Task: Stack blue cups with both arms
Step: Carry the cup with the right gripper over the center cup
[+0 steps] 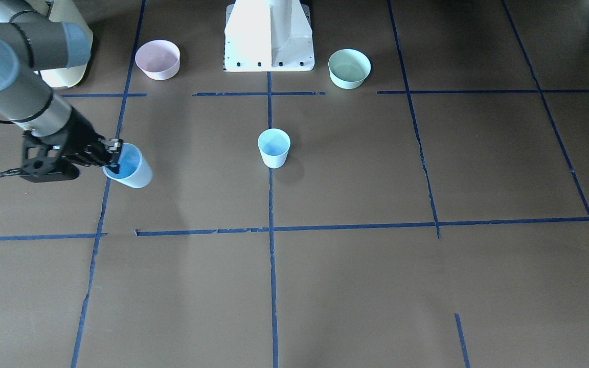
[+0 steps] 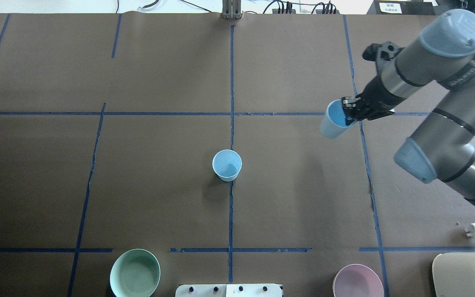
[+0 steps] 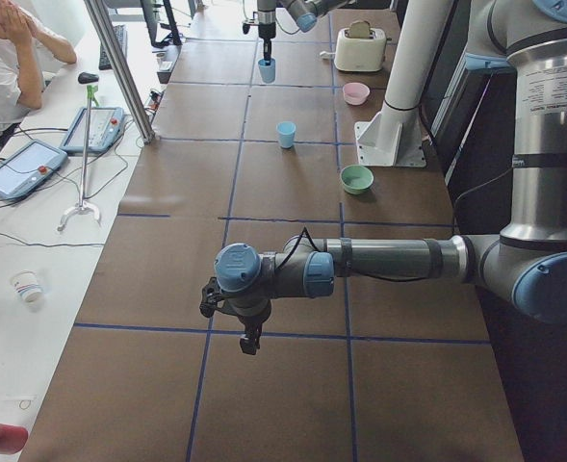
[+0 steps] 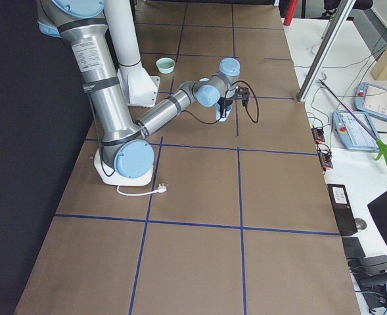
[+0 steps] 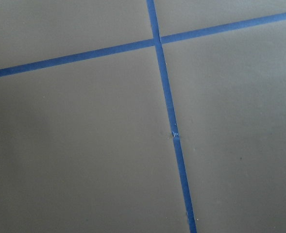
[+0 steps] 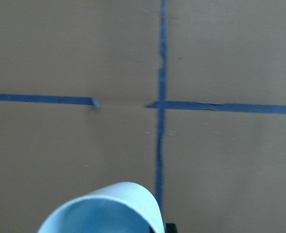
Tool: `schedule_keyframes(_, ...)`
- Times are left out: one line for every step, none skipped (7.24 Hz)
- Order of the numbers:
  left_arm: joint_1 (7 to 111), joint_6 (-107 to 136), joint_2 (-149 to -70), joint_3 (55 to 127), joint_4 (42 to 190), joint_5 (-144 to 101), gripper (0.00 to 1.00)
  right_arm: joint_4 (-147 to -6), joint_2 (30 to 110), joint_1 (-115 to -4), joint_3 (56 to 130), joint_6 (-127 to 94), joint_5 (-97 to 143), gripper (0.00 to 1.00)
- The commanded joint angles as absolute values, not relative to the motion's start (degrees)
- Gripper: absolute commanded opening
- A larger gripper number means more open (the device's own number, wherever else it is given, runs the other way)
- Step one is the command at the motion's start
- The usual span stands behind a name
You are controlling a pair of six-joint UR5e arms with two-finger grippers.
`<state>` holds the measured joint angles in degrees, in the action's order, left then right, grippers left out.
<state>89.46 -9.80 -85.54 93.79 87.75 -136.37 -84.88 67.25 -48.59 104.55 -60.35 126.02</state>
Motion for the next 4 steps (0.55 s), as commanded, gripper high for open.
schedule_keyframes(89.4, -4.6, -85.6, 95.2, 87.7, -136.0, 1.0, -90.9, 55.2, -40.0, 104.5, -74.6, 119.0, 0.0)
schedule_keyframes(89.4, -4.6, -85.6, 95.2, 87.7, -136.0, 1.0, -91.2, 51.6, -36.3, 104.3, -78.8, 114.0, 0.0)
schedule_keyframes(89.4, -4.6, -85.6, 95.2, 87.7, -136.0, 1.0, -91.3, 49.2, -34.0, 104.1, -82.6, 113.0, 0.0)
schedule_keyframes(89.4, -4.6, -85.6, 95.2, 87.7, -136.1, 1.0, -91.3, 46.8, -31.5, 102.5, -84.8, 109.2, 0.01)
